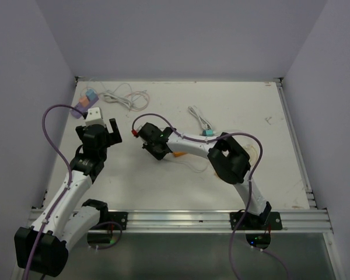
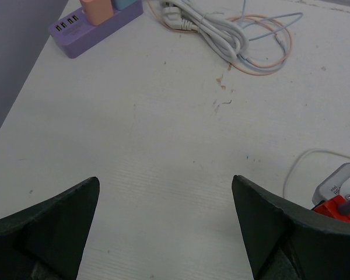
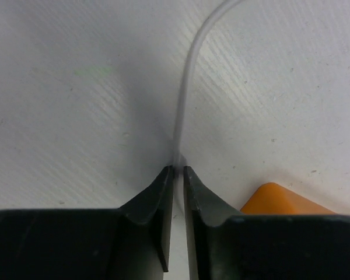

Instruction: Pull the plug off the socket

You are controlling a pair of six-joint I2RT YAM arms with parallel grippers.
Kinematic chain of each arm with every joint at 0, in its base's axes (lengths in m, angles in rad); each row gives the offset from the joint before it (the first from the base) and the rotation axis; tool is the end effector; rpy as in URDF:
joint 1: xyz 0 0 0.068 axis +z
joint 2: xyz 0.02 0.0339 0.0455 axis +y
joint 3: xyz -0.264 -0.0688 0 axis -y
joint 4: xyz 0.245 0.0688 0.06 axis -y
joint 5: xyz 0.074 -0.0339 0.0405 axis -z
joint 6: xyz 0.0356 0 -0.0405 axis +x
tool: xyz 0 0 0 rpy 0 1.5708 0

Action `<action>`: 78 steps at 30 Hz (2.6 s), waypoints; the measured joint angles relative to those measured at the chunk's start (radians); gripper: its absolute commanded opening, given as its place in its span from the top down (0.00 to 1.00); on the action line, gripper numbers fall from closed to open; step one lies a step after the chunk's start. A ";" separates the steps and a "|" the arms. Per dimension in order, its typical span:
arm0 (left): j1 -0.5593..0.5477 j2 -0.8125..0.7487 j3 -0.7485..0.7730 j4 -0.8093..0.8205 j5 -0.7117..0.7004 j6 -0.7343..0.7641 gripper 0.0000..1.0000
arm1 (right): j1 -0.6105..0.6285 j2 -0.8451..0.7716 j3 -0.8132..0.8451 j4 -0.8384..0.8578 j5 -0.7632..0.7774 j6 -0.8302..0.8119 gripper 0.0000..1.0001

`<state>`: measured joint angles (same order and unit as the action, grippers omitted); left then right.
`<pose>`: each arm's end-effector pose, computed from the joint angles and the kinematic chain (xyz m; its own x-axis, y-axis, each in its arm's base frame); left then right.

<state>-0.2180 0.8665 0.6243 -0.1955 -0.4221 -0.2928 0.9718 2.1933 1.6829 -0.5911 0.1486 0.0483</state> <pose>0.1962 -0.0285 0.2690 -0.3486 -0.1925 -0.9173 -0.2774 0.9560 -0.0952 0.2673 0.3822 0.1632 -0.5399 -0.7062 -0.4581 -0.7539 0.6478 -0.1101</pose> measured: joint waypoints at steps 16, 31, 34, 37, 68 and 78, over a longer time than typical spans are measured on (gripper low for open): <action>0.000 -0.001 0.000 0.000 0.000 0.000 0.00 | -0.312 -0.132 -0.218 0.044 0.153 0.145 1.00; 0.000 0.005 0.000 0.000 0.000 0.000 0.00 | -0.656 -0.203 -0.317 0.018 0.196 0.220 1.00; 0.000 0.010 0.000 0.000 0.000 0.000 0.00 | -0.745 -0.225 -0.343 0.010 0.179 0.236 1.00; 0.000 0.014 0.000 0.000 0.000 0.000 0.00 | -0.811 -0.233 -0.351 -0.011 0.174 0.246 0.99; 0.163 0.619 0.436 0.132 0.097 -0.034 0.02 | -0.821 -0.845 -0.569 0.061 -0.533 0.254 0.11; 0.441 0.900 0.507 0.373 0.333 0.097 0.00 | -0.772 -0.845 -0.629 0.109 -0.614 0.248 0.01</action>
<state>0.2230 1.7664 1.1313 0.1780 -0.0895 -0.1963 0.1997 1.3483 1.0538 -0.4816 -0.4656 0.2966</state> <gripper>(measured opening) 0.994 0.986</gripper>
